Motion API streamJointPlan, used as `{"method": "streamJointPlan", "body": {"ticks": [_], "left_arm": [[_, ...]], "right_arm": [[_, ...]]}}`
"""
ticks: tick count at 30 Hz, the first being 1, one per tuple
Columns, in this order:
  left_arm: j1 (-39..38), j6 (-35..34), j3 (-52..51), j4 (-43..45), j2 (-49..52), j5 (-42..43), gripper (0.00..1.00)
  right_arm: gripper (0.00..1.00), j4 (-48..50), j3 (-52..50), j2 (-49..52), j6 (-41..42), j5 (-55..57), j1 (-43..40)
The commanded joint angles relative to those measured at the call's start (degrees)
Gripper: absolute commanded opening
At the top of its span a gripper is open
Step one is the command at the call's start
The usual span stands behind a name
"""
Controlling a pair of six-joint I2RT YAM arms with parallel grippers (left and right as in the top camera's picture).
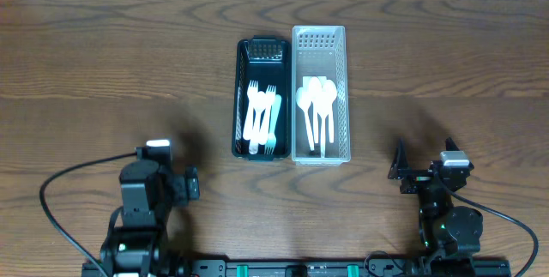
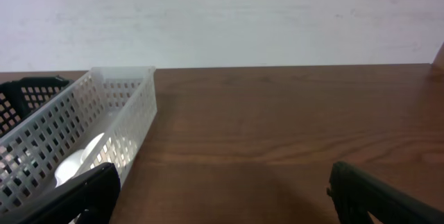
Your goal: Pack container
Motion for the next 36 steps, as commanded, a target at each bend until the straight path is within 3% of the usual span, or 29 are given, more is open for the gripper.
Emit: {"method": "streamJointPlan", "body": {"ticks": [1, 5, 8, 22, 29, 36], "left_arm": [[-0.2, 0.4, 0.7, -2.9, -6.3, 0.3, 0.98], [-0.2, 0.4, 0.5, -7.0, -16.2, 1.9, 0.98], [-0.2, 0.7, -0.7, -4.3, -22.3, 1.7, 0.98], [-0.2, 4.3, -20.2, 44.8, -29.0, 4.9, 0.98], [-0.2, 4.8, -20.6, 30.1, -29.0, 10.5, 0.98], [-0.2, 3.7, -20.6, 30.0, -29.0, 11.8, 0.98]], "right_arm": [[0.99, -0.1, -0.2, -0.5, 0.9, 0.8, 0.6], [0.99, -0.1, -0.2, -0.5, 0.9, 0.8, 0.6], [0.99, -0.1, -0.2, -0.5, 0.9, 0.8, 0.6], [0.99, -0.1, -0.2, -0.5, 0.9, 0.8, 0.6], [0.99, -0.1, -0.2, -0.5, 0.9, 0.8, 0.6], [0.99, -0.1, -0.2, -0.5, 0.9, 0.8, 0.6]]}}
